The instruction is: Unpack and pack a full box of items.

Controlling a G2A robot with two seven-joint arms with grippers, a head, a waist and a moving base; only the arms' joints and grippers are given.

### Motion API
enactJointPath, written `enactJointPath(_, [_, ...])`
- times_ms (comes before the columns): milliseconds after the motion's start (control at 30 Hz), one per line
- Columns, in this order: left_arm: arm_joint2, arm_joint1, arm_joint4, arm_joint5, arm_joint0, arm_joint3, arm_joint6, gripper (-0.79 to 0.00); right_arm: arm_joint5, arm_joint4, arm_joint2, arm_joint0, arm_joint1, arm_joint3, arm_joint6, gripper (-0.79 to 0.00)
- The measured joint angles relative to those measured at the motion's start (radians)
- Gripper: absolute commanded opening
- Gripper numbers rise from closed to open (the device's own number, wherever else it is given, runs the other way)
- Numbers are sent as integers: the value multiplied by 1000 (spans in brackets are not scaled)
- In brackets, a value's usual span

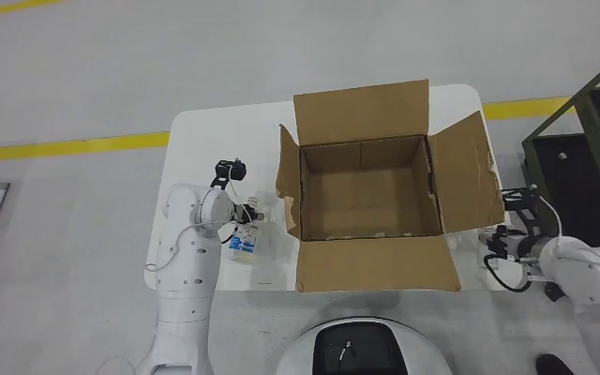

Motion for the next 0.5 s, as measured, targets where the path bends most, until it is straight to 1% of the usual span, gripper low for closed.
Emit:
enactJointPath(167, [0, 0, 0, 0, 0, 0, 0, 0, 12, -3, -52, 63, 0, 68, 18, -785])
enactJointPath(400, [0, 0, 0, 0, 0, 0, 0, 0, 5, -3, -85, 108, 2, 129, 12, -785])
enactJointPath(467, [0, 0, 0, 0, 0, 0, 0, 0, 3, -7, -92, 119, 3, 139, 13, -683])
enactJointPath(500, [0, 0, 0, 0, 0, 0, 0, 0, 2, -9, -95, 123, 3, 142, 14, -656])
